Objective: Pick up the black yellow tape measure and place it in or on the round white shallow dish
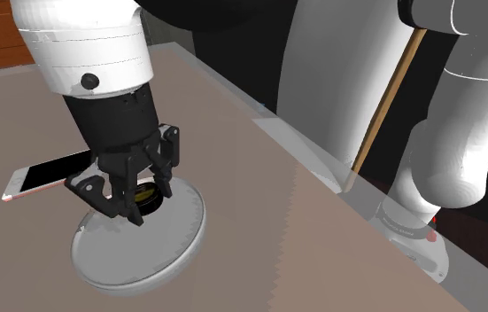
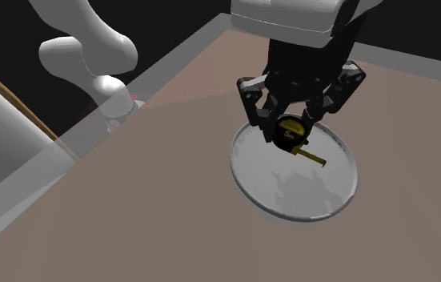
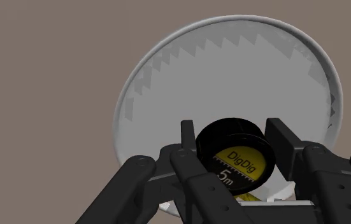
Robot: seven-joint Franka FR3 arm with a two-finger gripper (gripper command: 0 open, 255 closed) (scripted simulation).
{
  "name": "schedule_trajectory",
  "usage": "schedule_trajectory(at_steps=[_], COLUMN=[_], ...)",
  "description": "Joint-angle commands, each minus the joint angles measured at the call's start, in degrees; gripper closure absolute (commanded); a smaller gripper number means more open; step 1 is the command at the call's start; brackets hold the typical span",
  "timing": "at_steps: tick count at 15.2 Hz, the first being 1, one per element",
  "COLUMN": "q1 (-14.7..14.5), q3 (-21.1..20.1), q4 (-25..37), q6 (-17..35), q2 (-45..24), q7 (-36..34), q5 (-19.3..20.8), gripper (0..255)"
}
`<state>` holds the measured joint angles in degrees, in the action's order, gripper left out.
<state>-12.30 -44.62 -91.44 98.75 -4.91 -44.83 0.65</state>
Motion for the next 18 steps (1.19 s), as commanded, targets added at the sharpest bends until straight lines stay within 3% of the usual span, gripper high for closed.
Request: schedule_trajectory(at_steps=[1,9,10,15,18], q1=[0.12,0.12,0.12,0.12,-0.26], q3=[0.03,0.03,0.03,0.03,-0.11], q4=[-1.56,-1.55,-1.55,-1.55,5.15], q6=[1.31,1.3,1.3,1.3,-4.72], q2=[0.39,0.38,0.38,0.38,-0.55], q7=[0.15,0.14,0.14,0.14,-0.3], q5=[-0.29,-0.28,-0.28,-0.28,0.41], gripper=[255,255,0,0,0])
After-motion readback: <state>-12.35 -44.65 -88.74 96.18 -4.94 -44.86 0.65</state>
